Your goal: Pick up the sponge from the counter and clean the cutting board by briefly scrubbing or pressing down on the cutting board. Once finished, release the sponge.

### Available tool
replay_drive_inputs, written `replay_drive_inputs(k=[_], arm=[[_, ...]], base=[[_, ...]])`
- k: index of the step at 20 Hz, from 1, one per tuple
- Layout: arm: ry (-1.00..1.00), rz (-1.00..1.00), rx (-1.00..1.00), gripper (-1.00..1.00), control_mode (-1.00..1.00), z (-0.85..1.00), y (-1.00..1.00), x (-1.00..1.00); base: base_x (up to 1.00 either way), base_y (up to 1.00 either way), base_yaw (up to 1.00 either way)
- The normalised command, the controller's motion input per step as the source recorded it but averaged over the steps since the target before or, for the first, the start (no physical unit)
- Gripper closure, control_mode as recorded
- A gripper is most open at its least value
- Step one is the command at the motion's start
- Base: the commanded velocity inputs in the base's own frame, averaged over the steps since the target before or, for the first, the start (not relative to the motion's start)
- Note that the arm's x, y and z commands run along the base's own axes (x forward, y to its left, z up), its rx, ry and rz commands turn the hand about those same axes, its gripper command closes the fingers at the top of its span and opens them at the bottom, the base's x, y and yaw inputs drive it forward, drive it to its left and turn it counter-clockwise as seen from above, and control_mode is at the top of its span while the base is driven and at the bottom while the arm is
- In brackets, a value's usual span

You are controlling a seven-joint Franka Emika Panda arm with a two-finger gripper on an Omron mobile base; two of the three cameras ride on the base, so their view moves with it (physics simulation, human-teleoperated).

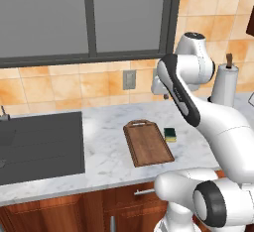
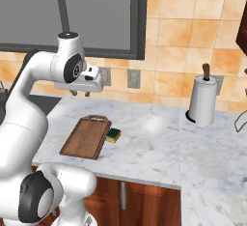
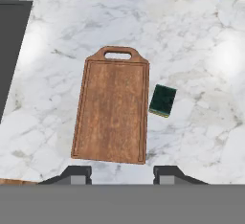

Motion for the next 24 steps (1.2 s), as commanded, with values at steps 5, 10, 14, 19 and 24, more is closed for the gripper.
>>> replay_drive_inputs(k=[5, 10, 14, 19, 24], arm=[[-0.01, 0.0, 0.0, -1.0, -1.0, -0.09, 0.0, -0.19], [0.03, 0.0, 0.03, -1.0, -1.0, -0.61, -0.16, -0.24], [0.01, 0.0, 0.06, -1.0, -1.0, -0.46, -0.19, -0.06], [0.07, -0.21, 0.12, -1.0, -1.0, -0.54, -0.15, 0.02], [0.04, -0.05, 0.01, -1.0, -1.0, -0.49, -0.13, 0.03]], base=[[0.0, 0.0, 0.0], [0.0, 0.0, 0.0], [0.0, 0.0, 0.0], [0.0, 0.0, 0.0], [0.0, 0.0, 0.0]])
